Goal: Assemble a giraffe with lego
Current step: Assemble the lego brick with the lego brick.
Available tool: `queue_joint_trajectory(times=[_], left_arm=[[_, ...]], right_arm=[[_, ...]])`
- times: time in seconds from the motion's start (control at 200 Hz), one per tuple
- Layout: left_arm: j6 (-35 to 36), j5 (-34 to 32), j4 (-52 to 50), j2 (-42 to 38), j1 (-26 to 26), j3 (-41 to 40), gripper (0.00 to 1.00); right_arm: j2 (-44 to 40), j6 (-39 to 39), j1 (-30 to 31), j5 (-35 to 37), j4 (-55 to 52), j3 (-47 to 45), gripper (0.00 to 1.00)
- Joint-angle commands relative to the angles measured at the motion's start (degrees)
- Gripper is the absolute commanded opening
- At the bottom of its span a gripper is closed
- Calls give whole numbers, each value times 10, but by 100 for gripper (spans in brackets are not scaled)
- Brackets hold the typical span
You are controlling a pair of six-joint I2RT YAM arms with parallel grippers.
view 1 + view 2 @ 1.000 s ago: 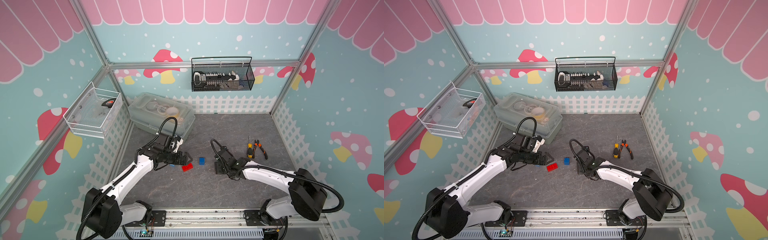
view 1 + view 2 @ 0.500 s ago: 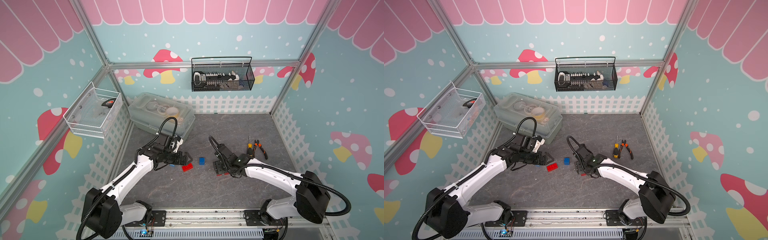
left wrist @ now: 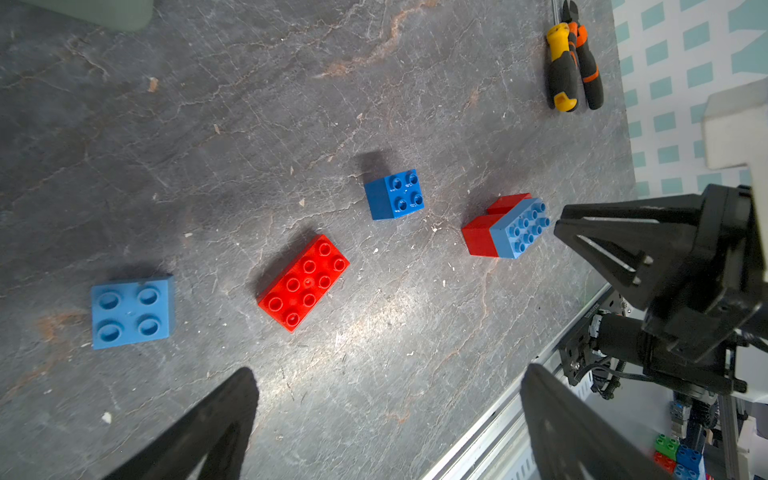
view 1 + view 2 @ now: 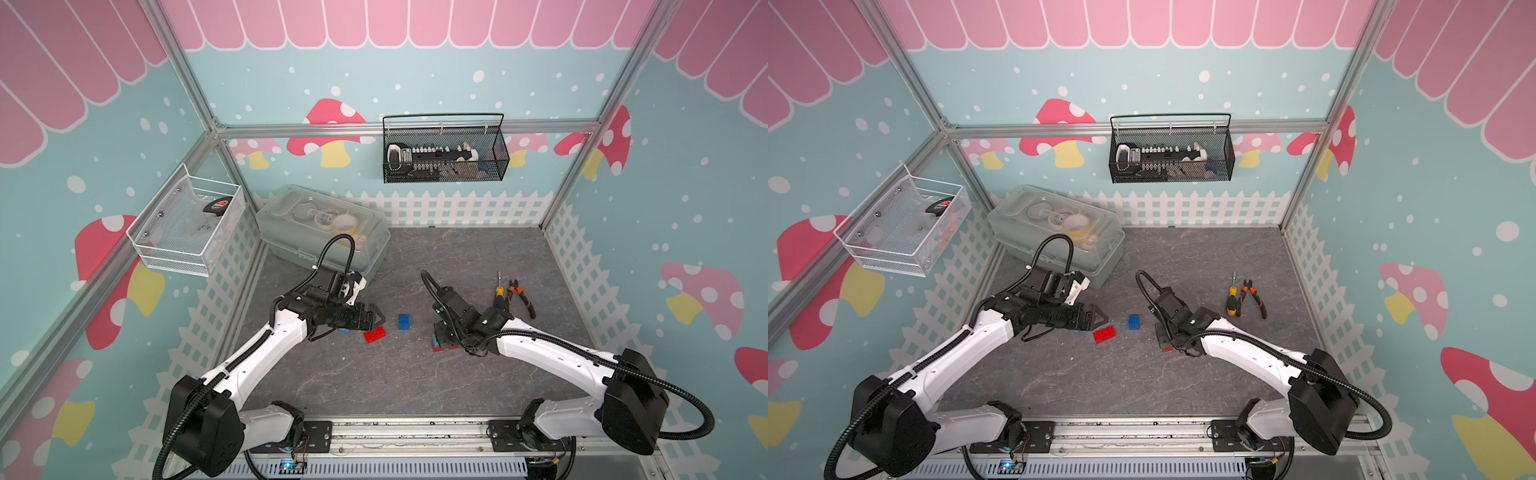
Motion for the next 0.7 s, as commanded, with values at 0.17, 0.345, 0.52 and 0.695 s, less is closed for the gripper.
queue_joint_trajectory(times=[0.17,0.345,0.52,0.695], left_arm=[[4,2,-5,3,-4,0,99],[5,-1,-5,2,-4,0,99],[5,-1,-5,3,-5,0,99],[5,1,-4,3,-3,0,99]], right_arm=[[23,5,2,-19,-2,-20,2],[48,14,2,-35,4,-33,0],[48,20,2,-39,8,-43,0],[29,9,2,-25,3,-31,0]])
